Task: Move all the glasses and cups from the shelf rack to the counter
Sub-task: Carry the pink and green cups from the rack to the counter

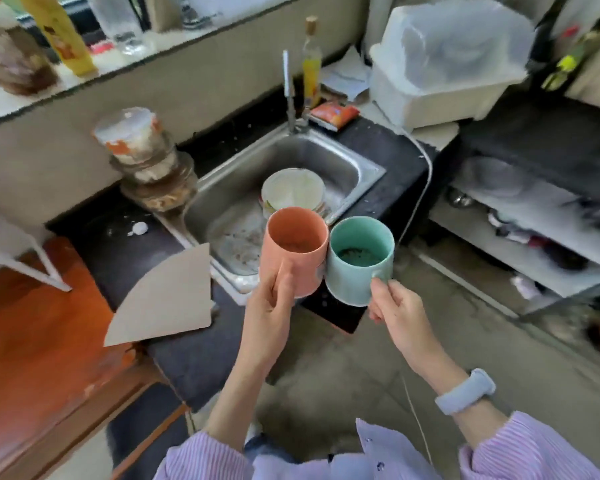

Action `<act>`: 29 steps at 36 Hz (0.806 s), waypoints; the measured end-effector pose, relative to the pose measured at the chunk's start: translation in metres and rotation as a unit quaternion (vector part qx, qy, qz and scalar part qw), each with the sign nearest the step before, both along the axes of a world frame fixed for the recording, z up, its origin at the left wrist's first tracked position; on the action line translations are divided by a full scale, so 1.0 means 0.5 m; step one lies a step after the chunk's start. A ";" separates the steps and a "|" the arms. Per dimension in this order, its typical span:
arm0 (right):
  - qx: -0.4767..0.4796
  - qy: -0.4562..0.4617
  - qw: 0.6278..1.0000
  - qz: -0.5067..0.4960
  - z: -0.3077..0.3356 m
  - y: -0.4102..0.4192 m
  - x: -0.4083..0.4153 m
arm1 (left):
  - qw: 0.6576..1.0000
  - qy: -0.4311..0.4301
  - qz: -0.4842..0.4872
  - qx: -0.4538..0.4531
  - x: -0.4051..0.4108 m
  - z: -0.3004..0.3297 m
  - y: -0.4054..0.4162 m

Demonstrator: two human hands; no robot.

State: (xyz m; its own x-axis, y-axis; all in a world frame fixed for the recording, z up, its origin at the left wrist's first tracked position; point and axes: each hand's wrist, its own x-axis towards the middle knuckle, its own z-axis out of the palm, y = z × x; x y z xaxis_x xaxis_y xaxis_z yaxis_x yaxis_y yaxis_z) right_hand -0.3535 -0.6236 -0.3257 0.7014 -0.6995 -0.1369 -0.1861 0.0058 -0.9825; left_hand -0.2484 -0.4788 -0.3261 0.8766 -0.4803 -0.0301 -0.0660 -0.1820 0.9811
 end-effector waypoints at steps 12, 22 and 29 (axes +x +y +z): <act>-0.013 0.009 0.966 -0.257 -0.012 -0.312 -0.285 | 0.951 -0.003 -0.307 -0.032 -0.164 0.009 -0.439; -0.014 0.008 0.921 -0.389 -0.035 -0.564 -0.416 | 0.906 -0.042 -0.421 0.005 -0.252 -0.011 -0.797; -0.008 0.031 0.894 -0.447 -0.019 -0.810 -0.446 | 0.880 -0.020 -0.475 0.003 -0.289 -0.012 -1.087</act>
